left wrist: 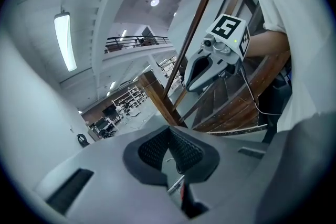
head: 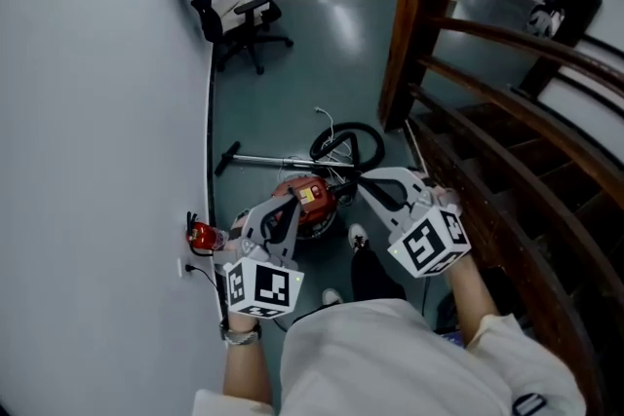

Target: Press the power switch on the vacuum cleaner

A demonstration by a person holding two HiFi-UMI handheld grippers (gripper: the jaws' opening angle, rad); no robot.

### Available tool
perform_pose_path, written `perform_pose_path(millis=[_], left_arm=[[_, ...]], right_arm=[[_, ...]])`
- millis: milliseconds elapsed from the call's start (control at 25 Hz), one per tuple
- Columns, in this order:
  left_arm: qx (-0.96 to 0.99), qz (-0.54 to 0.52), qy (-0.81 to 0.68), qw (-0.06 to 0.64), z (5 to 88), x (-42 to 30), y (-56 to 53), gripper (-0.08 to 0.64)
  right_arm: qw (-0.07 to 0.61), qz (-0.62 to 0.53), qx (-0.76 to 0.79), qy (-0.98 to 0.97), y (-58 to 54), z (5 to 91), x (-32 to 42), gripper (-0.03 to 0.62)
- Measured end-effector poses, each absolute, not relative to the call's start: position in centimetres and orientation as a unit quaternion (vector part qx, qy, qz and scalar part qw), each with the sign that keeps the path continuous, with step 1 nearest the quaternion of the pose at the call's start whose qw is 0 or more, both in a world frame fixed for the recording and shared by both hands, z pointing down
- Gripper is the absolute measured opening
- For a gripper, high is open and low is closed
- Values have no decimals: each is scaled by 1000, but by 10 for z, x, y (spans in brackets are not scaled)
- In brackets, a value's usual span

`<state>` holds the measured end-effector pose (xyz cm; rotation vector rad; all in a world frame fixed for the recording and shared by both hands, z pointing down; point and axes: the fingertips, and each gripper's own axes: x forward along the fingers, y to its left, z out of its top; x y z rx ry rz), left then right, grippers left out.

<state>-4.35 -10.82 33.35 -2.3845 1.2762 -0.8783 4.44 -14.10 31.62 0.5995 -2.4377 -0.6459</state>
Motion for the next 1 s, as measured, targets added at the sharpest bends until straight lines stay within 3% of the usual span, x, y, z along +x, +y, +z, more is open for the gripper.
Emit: perform_pose_path(millis=[1000], left_arm=[[-826,-277,454,188,296,-26,-79,2]], right_arm=[[247,-276,256,-893,-106,275,67,28]])
